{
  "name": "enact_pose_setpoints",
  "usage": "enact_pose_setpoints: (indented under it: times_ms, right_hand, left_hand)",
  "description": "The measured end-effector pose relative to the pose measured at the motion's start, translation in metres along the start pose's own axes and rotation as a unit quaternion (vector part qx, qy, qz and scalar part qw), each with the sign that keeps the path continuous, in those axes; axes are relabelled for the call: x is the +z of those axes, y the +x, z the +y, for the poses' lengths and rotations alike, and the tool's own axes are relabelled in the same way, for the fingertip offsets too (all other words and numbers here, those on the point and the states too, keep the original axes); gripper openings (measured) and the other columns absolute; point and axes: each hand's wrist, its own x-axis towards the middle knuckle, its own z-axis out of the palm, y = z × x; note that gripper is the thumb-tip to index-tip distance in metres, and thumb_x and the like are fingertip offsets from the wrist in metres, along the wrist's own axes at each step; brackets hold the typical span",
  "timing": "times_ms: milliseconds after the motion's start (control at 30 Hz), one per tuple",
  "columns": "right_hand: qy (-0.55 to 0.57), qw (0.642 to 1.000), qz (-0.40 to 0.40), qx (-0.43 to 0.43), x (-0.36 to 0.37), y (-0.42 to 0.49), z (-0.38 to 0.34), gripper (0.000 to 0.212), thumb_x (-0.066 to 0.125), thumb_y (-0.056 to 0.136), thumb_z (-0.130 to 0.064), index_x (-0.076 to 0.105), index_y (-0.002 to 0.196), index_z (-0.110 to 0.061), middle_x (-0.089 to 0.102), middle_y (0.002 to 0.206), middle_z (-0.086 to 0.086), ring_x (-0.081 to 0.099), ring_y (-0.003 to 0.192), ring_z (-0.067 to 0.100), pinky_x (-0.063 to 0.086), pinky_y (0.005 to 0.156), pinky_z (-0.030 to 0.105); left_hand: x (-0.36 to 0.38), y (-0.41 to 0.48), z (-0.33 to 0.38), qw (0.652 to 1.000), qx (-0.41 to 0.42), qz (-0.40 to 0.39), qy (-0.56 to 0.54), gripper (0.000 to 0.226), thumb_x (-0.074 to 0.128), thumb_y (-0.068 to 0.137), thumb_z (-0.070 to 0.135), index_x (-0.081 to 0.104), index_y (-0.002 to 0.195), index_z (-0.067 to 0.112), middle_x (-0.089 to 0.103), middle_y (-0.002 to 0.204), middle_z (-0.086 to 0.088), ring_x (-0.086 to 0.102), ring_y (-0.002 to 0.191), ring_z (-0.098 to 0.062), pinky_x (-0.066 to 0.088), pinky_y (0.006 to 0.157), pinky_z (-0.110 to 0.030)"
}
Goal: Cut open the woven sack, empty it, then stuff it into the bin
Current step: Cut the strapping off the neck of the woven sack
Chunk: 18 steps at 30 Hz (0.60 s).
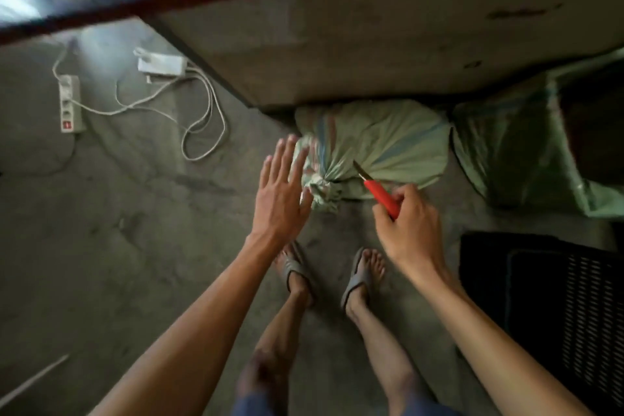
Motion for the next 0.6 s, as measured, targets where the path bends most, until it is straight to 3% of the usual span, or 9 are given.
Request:
enact_pose_setpoints:
  times_ms: [100,200,400,500,600]
  right_hand:
    - [-0.040,0.999,-0.014,0.001,0.039,0.019,0.038,0.029,0.070,0.083,-0.026,0.059,0.103,-0.008,0.072,0.097,0.019,0.067,0.093,0.042,0.048,0.072,0.042]
    - [-0.061,0.998,-0.022,-0.006,0.081,0.045,0.075,0.027,0.067,0.084,-0.029,0.058,0.100,-0.010,0.071,0.098,0.019,0.067,0.094,0.041,0.049,0.073,0.041]
    - [-0.081,0.993,-0.011,-0.086,0.158,0.107,0.136,0.024,0.068,0.084,-0.025,0.056,0.095,-0.007,0.068,0.097,0.018,0.063,0.093,0.038,0.038,0.074,0.037]
    - [-0.081,0.988,0.003,-0.132,0.181,0.139,0.156,0.026,0.067,0.082,-0.027,0.056,0.098,-0.009,0.068,0.097,0.016,0.063,0.093,0.037,0.047,0.078,0.040]
    - [-0.083,0.979,0.020,-0.185,0.197,0.168,0.171,0.030,0.065,0.082,-0.034,0.055,0.101,-0.013,0.064,0.094,0.009,0.061,0.084,0.031,0.049,0.071,0.039]
  left_hand:
    - [0.067,-0.028,-0.038,0.993,0.000,-0.116,0.023,0.077,0.060,0.091,0.022,0.027,0.159,0.011,0.017,0.169,-0.015,0.012,0.157,-0.031,0.019,0.126,-0.048]
    - [0.123,-0.029,-0.074,0.983,0.004,-0.174,0.050,0.083,0.062,0.084,0.016,0.028,0.160,0.014,0.020,0.169,-0.013,0.015,0.157,-0.030,0.017,0.126,-0.043]
    - [0.213,0.029,-0.151,0.978,0.103,-0.125,0.129,0.094,0.069,0.073,-0.006,0.032,0.157,0.012,0.027,0.166,-0.017,0.024,0.154,-0.034,0.023,0.122,-0.047]
    - [0.247,0.070,-0.180,0.964,0.183,-0.082,0.172,0.092,0.067,0.076,-0.010,0.032,0.158,0.013,0.027,0.166,-0.019,0.024,0.154,-0.035,0.022,0.122,-0.049]
    - [0.276,0.106,-0.194,0.939,0.271,-0.039,0.210,0.092,0.073,0.074,0.000,0.034,0.157,0.012,0.026,0.166,-0.020,0.022,0.154,-0.037,0.025,0.123,-0.051]
